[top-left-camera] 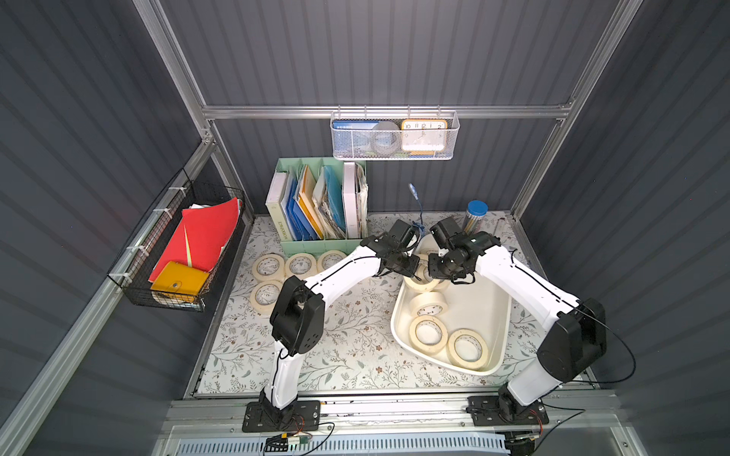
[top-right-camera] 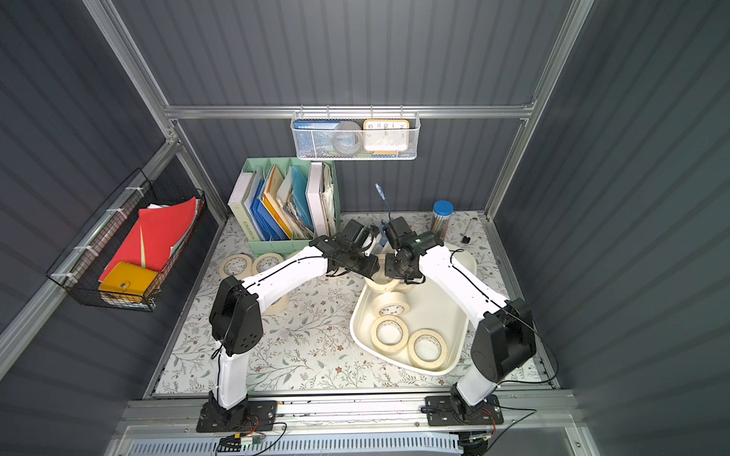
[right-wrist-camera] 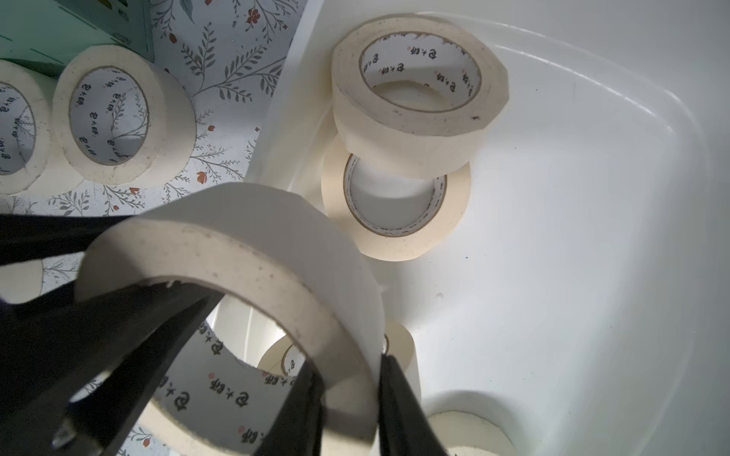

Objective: Take out the art tape in the storage box
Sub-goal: Adjust the art tape at the center of the board, then place the art tape at the center of the board.

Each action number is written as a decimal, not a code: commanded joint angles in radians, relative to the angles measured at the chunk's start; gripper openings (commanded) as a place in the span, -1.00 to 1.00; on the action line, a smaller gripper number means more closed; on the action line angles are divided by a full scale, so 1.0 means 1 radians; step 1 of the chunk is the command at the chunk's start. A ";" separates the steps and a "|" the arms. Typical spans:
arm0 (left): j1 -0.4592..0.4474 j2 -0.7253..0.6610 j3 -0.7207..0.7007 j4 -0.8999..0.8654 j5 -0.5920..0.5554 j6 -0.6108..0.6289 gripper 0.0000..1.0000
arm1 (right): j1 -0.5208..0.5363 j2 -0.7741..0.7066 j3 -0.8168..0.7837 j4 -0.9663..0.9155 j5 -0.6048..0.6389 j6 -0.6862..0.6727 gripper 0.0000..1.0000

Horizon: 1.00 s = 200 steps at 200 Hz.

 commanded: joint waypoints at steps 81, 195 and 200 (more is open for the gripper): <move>0.072 -0.297 -0.187 -0.082 -0.130 -0.036 -1.00 | -0.104 -0.160 -0.011 -0.007 0.077 -0.017 0.21; 0.439 -0.482 -0.685 0.027 0.029 -0.098 -1.00 | -0.181 -0.201 -0.139 -0.031 0.053 -0.040 0.21; 0.439 -0.466 -0.682 0.026 0.027 -0.081 -1.00 | -0.181 -0.201 -0.142 -0.031 0.053 -0.039 0.21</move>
